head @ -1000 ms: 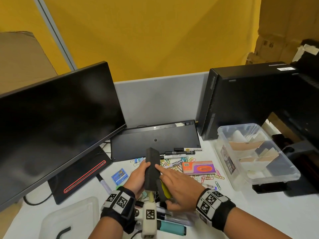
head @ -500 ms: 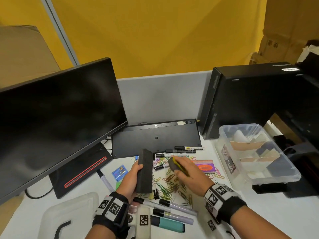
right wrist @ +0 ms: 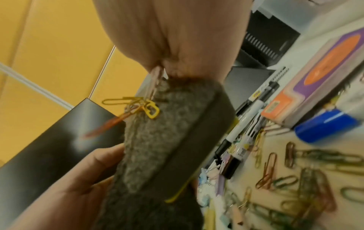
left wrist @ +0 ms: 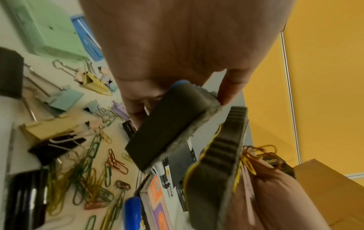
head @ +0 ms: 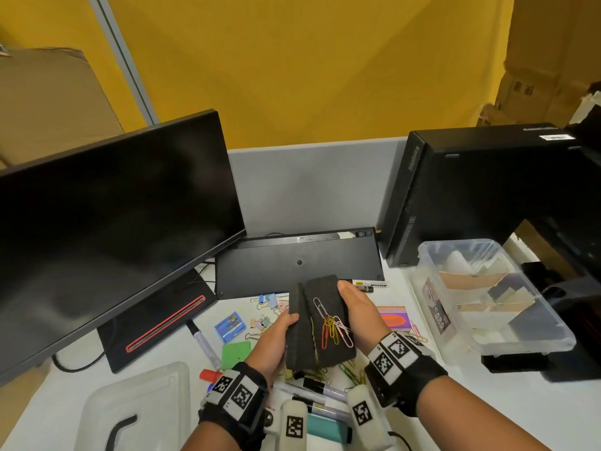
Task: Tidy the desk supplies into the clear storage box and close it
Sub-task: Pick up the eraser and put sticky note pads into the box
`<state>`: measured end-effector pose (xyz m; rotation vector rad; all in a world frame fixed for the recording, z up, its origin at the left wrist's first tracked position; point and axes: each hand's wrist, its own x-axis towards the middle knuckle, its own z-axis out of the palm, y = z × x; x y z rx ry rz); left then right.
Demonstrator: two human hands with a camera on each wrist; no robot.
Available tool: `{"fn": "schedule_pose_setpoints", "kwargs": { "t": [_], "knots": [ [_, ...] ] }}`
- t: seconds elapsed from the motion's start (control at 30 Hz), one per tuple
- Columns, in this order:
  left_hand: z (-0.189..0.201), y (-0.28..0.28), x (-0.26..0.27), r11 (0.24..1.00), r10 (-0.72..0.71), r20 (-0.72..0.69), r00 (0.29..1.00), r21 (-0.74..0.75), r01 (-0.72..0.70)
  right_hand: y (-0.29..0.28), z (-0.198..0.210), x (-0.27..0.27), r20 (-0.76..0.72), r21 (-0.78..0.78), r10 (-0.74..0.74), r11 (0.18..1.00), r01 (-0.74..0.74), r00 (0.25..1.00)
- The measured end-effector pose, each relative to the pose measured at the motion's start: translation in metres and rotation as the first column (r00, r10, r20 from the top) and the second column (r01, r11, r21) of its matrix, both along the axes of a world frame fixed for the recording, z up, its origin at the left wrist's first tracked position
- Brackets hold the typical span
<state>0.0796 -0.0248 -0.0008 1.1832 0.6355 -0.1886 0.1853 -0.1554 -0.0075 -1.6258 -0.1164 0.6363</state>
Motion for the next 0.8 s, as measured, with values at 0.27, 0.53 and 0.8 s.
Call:
{"fn": "schedule_pose_setpoints", "kwargs": {
  "t": [0.27,0.53,0.8],
  "knots": [
    [-0.002,-0.003,0.003,0.986,0.042,0.093,0.995,-0.166,-0.026,0.018,0.002,-0.006,-0.214,0.235,0.014,0.971,0.037,0.977],
    [-0.006,-0.002,0.001,0.951,0.13,0.165,0.978,-0.299,-0.076,0.026,0.004,-0.007,-0.076,0.18,0.073,0.982,-0.058,0.994],
    [-0.009,0.014,-0.002,0.93,0.204,0.148,0.968,-0.338,-0.144,0.004,0.008,-0.032,0.571,-0.191,0.257,0.965,-0.179,0.78]
  ]
}}
